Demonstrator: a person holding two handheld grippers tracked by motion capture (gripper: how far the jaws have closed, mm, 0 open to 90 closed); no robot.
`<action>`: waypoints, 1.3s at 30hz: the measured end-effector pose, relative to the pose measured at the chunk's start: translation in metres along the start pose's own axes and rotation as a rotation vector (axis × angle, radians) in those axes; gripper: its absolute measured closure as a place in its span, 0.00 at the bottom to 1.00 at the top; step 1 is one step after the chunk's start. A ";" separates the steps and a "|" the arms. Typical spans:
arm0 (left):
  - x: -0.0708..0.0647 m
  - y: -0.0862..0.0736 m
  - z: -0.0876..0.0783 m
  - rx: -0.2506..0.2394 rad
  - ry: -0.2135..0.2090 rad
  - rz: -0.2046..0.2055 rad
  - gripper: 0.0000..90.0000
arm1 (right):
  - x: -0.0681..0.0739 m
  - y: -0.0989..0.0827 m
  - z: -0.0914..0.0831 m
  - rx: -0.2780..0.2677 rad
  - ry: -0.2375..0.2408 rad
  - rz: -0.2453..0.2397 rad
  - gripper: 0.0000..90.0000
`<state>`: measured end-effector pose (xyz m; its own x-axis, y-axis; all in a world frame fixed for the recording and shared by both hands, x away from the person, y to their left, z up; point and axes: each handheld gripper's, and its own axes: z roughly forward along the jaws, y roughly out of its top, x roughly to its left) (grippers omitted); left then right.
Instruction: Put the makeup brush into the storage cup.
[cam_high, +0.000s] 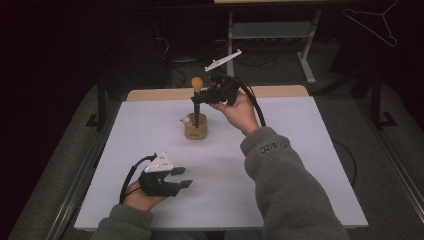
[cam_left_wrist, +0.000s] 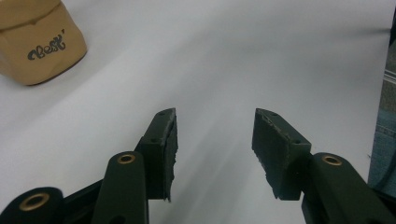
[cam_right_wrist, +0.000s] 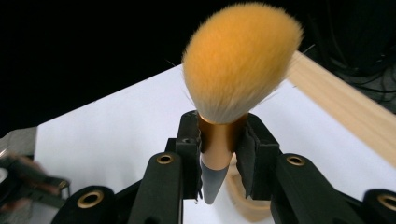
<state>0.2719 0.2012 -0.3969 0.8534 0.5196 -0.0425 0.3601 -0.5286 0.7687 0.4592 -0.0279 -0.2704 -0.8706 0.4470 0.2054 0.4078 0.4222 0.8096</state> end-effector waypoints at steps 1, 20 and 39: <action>0.000 0.000 0.000 -0.001 0.000 0.000 0.55 | -0.003 0.002 0.000 -0.009 -0.006 0.008 0.79; 0.001 0.001 -0.002 -0.005 -0.001 0.001 0.54 | -0.034 0.001 0.018 -0.040 -0.101 0.102 0.79; 0.001 0.000 -0.001 -0.014 -0.007 -0.002 0.53 | -0.038 -0.012 0.034 -0.025 -0.117 0.143 0.78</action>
<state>0.2724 0.2022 -0.3958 0.8554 0.5157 -0.0484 0.3565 -0.5183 0.7773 0.4970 -0.0226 -0.3065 -0.7656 0.5905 0.2552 0.5168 0.3285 0.7905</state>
